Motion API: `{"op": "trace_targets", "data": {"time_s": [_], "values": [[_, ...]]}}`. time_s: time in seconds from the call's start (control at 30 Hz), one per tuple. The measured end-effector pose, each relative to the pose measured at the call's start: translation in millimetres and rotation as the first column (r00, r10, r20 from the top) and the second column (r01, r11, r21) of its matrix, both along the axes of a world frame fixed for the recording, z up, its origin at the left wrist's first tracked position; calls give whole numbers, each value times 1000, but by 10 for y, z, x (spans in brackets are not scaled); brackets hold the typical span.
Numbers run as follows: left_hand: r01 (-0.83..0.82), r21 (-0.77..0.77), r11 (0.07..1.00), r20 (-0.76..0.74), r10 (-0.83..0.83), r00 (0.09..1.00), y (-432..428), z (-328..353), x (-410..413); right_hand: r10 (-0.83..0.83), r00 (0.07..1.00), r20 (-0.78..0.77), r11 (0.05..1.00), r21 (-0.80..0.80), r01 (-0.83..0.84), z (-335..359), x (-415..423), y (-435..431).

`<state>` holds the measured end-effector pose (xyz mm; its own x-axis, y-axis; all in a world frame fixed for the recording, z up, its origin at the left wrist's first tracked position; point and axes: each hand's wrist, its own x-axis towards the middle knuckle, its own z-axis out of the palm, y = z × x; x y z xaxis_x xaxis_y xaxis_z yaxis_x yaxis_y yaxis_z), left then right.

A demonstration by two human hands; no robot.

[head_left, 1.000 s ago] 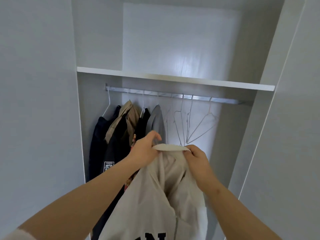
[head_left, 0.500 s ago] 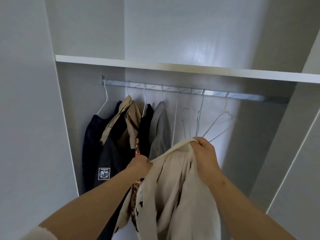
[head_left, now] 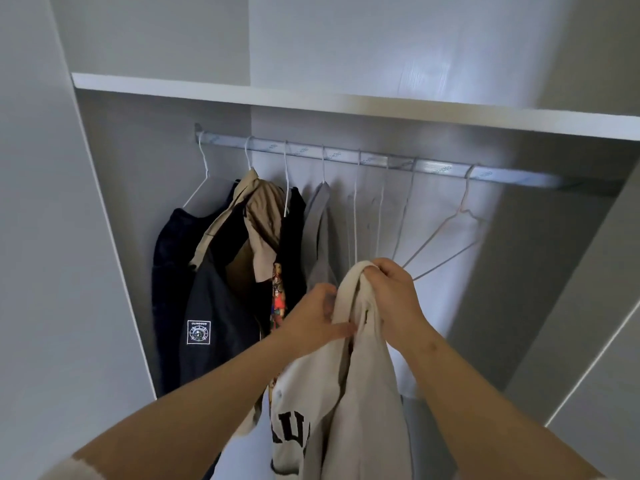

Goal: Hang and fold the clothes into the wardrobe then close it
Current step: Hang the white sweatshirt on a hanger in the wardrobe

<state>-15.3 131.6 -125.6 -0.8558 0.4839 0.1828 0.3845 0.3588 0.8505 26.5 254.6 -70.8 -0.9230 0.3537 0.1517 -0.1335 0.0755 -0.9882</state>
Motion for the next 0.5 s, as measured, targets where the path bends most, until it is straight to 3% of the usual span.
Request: {"op": "trace_targets", "data": {"time_s": [0.13, 0.2, 0.3, 0.4, 0.5], "values": [[-238, -175, 955, -197, 203, 959, 83, -55, -1, 4, 1000, -27, 1000, -31, -5, 33, -58, 35], [-290, -281, 915, -144, 259, 955, 94, -74, -19, 0, 999, -45, 999, -46, -2, 58, -88, 76], [-169, -478, 862, 104, 246, 964, 60, -63, -58, -34, 998, -45, 999, -44, 32, 72, -119, 137], [-125, -291, 949, 444, 249, 861, -21, 5, -126, -65, 997, -48, 997, -49, 63, 98, -174, 169], [-371, -3, 929, 533, 315, 785, -135, 113, -289, -94, 995, -30, 992, -83, 92, 129, -229, 194]]}}
